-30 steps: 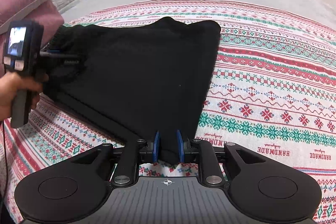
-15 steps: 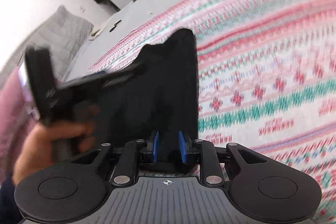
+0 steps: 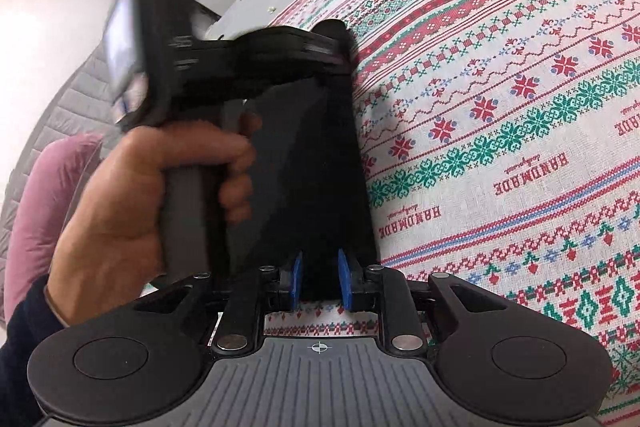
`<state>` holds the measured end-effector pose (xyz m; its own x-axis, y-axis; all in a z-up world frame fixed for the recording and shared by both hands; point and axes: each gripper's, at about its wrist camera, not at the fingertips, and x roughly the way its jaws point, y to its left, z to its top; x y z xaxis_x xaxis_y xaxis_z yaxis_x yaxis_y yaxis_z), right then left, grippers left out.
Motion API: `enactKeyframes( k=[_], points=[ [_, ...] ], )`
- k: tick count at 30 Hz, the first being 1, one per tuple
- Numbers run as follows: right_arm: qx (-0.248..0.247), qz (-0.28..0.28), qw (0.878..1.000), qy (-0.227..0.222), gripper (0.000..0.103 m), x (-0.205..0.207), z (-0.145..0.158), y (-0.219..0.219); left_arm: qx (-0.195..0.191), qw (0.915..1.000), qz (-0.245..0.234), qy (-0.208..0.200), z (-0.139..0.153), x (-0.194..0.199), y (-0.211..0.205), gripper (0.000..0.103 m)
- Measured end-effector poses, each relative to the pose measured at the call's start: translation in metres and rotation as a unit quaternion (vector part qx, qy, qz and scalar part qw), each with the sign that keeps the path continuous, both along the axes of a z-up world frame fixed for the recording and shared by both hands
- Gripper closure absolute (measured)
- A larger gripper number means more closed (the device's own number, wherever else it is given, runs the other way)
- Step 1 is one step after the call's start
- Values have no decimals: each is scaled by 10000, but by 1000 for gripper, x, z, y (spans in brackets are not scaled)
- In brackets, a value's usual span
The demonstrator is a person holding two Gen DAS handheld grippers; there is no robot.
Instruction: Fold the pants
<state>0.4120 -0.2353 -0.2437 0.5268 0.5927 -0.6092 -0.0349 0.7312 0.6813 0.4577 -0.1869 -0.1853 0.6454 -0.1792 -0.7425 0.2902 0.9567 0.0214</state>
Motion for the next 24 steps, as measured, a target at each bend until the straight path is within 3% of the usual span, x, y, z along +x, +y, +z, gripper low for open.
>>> enactKeyframes(
  k=[4,7,8,9,10,14,16,17,18,19,20,22,24],
  points=[
    [-13,-86,9999,-128,83,2,1,-2,-600,9979,184,-143,24,-7,30,60],
    [-18,-179,9995,-262,70,5,5,2,-838,9958,300,-207,36,-10,49,60],
    [-5,-232,9992,-325,53,6,7,3,-862,9954,340,-256,40,-10,54,60],
    [-11,-324,9988,-378,23,6,9,5,-876,9950,379,-296,43,-11,59,60],
    [-65,-395,9984,-396,15,8,10,10,-916,9944,422,-313,46,-11,63,60],
    [-461,-287,9938,-966,15,9,25,25,-1086,9926,472,-284,56,-14,75,60],
    [-484,-125,9935,-1025,15,8,24,34,-1096,9926,456,-272,56,-14,76,60],
    [-435,-84,9948,-919,16,11,18,36,-1109,9923,472,-274,57,-15,76,60],
    [-302,-66,9960,-839,30,12,13,38,-1091,9923,512,-300,57,-15,76,60],
    [-149,-82,9967,-794,47,14,8,42,-1065,9921,572,-331,57,-16,77,60],
    [-63,-188,9968,-777,75,14,6,43,-1078,9914,634,-380,58,-16,79,60],
    [153,-423,9943,-963,83,7,12,45,-1143,9899,734,-401,60,-14,80,60],
    [-97,-444,9917,-1202,87,-2,30,50,-1256,9884,772,-354,66,-12,73,60]
  ],
)
